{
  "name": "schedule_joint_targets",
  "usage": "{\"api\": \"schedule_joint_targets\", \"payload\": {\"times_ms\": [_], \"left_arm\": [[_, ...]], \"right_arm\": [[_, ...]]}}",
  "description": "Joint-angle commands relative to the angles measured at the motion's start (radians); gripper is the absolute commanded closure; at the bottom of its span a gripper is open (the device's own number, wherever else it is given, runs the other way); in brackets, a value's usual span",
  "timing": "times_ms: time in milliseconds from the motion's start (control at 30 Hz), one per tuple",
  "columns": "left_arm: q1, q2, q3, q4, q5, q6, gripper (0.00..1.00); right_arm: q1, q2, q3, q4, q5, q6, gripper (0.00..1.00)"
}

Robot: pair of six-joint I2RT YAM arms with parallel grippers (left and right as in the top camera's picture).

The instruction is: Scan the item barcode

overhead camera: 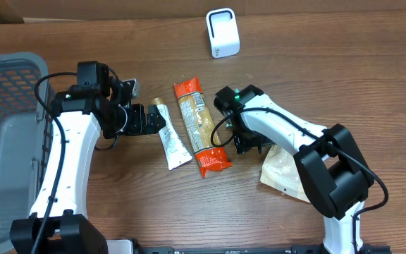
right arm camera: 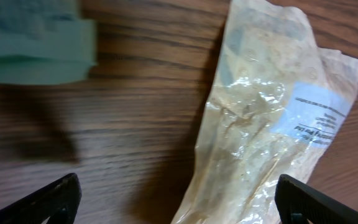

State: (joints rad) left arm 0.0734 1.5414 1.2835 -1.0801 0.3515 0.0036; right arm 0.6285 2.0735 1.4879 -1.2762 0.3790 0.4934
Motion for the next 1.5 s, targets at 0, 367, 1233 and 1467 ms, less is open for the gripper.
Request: {"api": "schedule_joint_targets", "payload": {"times_ms": [0, 367, 1233, 1467], "left_arm": [[-0.003, 0.005, -0.001, 0.001, -0.004, 0.019, 0.0], [-0.003, 0.005, -0.001, 0.001, -0.004, 0.019, 0.0], [-0.003, 0.005, -0.001, 0.001, -0.004, 0.019, 0.0], [-0.003, 0.005, -0.001, 0.001, -0.004, 0.019, 0.0]], "right_arm": [[0.002, 0.009, -0.03, -0.005, 0.1, 0.061, 0.0], [-0.064, 0.009, -0.22, 0.013, 0.169, 0.19, 0.02], [-0.101, -0.262, -0.015, 0.001, -0.23, -0.087, 0.96], [-0.161, -0.526, 0.048, 0.042, -0.517, -0.158, 0.96]]}}
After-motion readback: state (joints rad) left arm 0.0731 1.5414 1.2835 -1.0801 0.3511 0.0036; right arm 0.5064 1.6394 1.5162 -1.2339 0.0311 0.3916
